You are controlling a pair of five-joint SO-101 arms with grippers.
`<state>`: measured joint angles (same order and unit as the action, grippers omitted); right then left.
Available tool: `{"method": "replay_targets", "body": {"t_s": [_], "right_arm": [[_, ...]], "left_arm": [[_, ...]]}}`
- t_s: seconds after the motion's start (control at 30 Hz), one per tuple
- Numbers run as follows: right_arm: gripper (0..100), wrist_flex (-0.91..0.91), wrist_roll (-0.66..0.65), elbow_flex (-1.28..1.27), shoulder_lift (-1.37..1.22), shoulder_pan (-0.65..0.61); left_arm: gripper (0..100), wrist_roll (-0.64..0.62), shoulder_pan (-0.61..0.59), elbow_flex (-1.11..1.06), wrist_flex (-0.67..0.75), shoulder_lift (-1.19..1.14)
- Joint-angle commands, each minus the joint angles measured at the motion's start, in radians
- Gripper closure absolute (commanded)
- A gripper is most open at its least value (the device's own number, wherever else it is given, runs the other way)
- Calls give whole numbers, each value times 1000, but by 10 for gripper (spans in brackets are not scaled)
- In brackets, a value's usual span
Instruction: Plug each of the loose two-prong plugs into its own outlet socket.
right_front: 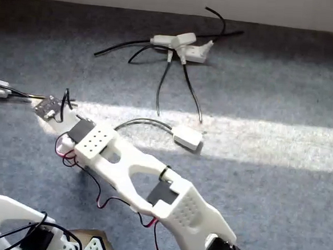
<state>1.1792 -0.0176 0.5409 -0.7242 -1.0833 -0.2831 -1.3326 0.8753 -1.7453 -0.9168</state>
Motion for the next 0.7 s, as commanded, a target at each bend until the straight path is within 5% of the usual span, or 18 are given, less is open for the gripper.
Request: {"method": "replay_targets", "body": {"t_s": [0.0,0.2,0.37,0.53,0.67], "right_arm": [[974,-88,-8,213,-70,-10],[804,-1,89,526,-239,-1],[783,206,94,837,-254,47],[783,432,20,1233,-254,171],[783,582,-64,1222,-206,315]], "left_arm": [[744,12,-2,12,-9,-50],[744,11,21,7,-15,-85],[743,5,77,-21,-23,-13],[741,-81,182,-260,-23,289],[741,-190,317,-565,-20,633]]}}
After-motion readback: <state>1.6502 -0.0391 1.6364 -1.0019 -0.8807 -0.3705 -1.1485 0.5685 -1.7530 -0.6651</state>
